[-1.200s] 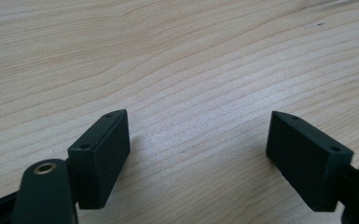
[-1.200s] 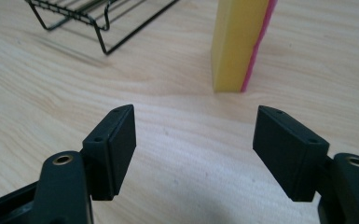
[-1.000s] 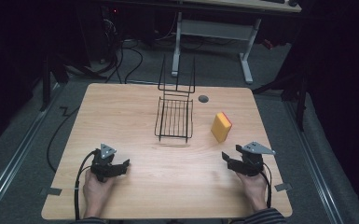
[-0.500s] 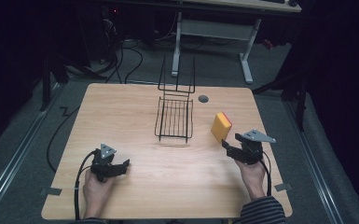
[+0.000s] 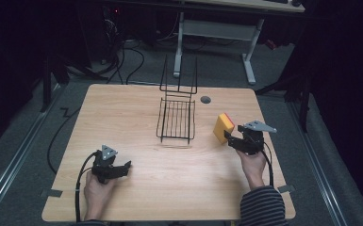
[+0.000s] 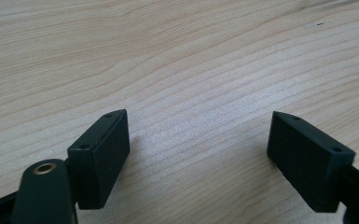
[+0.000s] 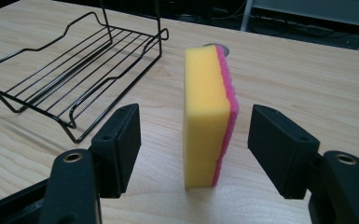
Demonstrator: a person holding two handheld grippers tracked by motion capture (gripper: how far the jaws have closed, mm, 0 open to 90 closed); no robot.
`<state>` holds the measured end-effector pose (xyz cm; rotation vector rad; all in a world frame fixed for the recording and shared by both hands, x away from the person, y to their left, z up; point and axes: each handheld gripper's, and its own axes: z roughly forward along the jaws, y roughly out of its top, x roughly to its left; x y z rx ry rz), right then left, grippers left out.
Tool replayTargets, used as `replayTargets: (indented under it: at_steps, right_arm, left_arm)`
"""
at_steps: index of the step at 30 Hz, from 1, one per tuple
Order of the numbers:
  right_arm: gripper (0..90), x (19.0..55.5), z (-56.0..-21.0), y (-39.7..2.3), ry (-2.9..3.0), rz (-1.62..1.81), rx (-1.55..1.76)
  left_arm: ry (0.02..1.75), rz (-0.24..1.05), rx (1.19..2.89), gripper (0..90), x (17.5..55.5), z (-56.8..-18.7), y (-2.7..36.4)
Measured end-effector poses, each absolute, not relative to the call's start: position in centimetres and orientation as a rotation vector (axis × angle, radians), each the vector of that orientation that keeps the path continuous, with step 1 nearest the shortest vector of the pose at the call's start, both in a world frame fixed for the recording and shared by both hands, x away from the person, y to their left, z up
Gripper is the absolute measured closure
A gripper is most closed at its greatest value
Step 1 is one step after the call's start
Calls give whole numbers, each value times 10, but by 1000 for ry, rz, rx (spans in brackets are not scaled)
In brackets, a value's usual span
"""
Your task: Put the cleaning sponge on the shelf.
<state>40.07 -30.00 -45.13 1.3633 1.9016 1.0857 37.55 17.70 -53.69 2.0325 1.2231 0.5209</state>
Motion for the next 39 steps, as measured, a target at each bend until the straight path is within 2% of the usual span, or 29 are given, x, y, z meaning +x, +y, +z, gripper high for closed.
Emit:
replayTargets:
  at_steps: [15,21,31,39]
  right_arm:
    - [354,428,-474,-301,1892,1098,1435]
    - [384,435,-483,-300,1907,1073,1443]
    - [472,440,-491,-301,1913,1057,1483]
    - [583,441,-493,-298,1932,1046,1462]
  left_arm:
    - [1222,521,2033,214,375,-537,177]
    - [1221,521,2034,214,375,-537,177]
    - [1221,521,2034,214,375,-537,177]
    - [1221,521,2034,214,375,-537,177]
